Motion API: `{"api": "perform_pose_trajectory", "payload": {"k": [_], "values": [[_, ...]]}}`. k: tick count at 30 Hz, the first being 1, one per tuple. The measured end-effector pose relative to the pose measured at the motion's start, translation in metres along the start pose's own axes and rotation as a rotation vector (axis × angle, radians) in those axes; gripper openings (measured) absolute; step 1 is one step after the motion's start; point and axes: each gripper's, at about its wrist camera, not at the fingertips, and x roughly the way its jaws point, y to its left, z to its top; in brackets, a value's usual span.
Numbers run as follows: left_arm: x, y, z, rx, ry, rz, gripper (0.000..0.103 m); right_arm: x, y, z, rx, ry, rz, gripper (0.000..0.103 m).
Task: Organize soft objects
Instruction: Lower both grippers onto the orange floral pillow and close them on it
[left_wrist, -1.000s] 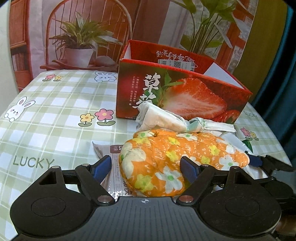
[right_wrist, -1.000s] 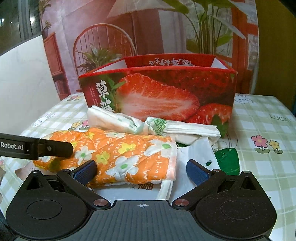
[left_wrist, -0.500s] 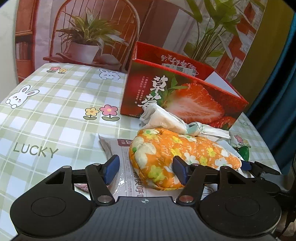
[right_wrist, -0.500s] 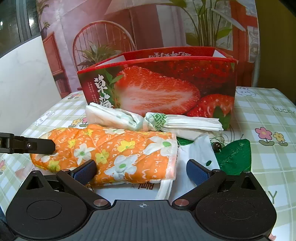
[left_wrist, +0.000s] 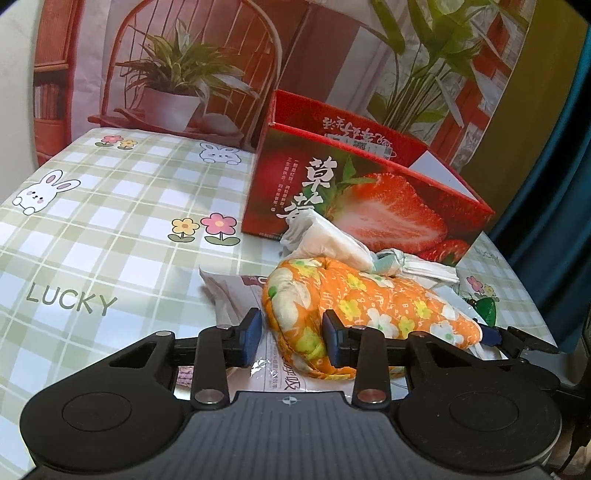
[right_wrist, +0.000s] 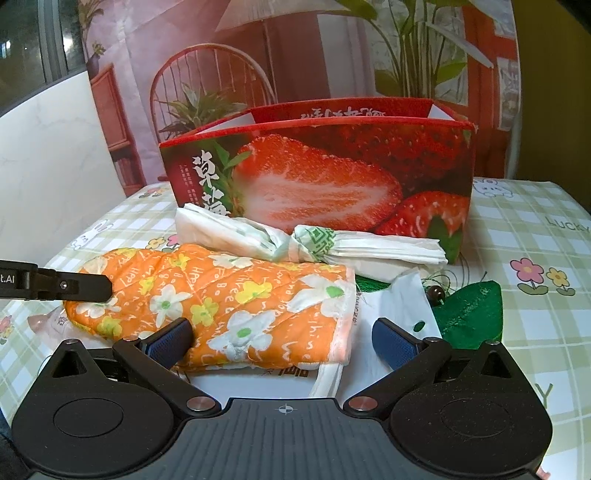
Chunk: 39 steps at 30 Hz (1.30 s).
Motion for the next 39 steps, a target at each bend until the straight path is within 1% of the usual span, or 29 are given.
{"api": "perform_pose_trajectory", "payload": {"k": [6,12,14,17,20,24,30,38,39], "values": [[-0.004,-0.003,0.001,0.026,-0.007,0.014,0.038,0.001,0.001,0.000,-0.003,0.005,0.004,0.103],[-0.016,-0.010,0.004,0.070,-0.062,0.020,0.038,0.003,-0.001,0.001,0.005,0.021,0.012,0.103],[-0.014,-0.011,0.005,0.068,-0.048,0.007,0.038,0.004,-0.001,0.001,0.005,0.023,0.012,0.103],[-0.008,-0.009,0.003,0.039,-0.015,-0.008,0.038,0.004,-0.001,0.002,0.006,0.025,0.014,0.103],[-0.004,-0.004,0.001,0.009,0.001,-0.029,0.037,0.004,-0.002,0.002,0.006,0.026,0.016,0.103],[0.008,0.003,-0.005,-0.012,0.042,-0.037,0.036,0.005,-0.001,0.001,0.003,0.027,0.015,0.103],[0.014,0.010,-0.009,-0.032,0.049,-0.051,0.036,0.004,-0.001,0.000,-0.007,0.025,0.015,0.103],[0.017,0.011,-0.011,-0.035,0.063,-0.045,0.036,-0.005,0.000,0.004,-0.027,0.016,0.022,0.102],[0.018,0.011,-0.011,-0.035,0.063,-0.044,0.036,-0.007,-0.001,0.005,-0.024,0.013,0.026,0.101]]}}
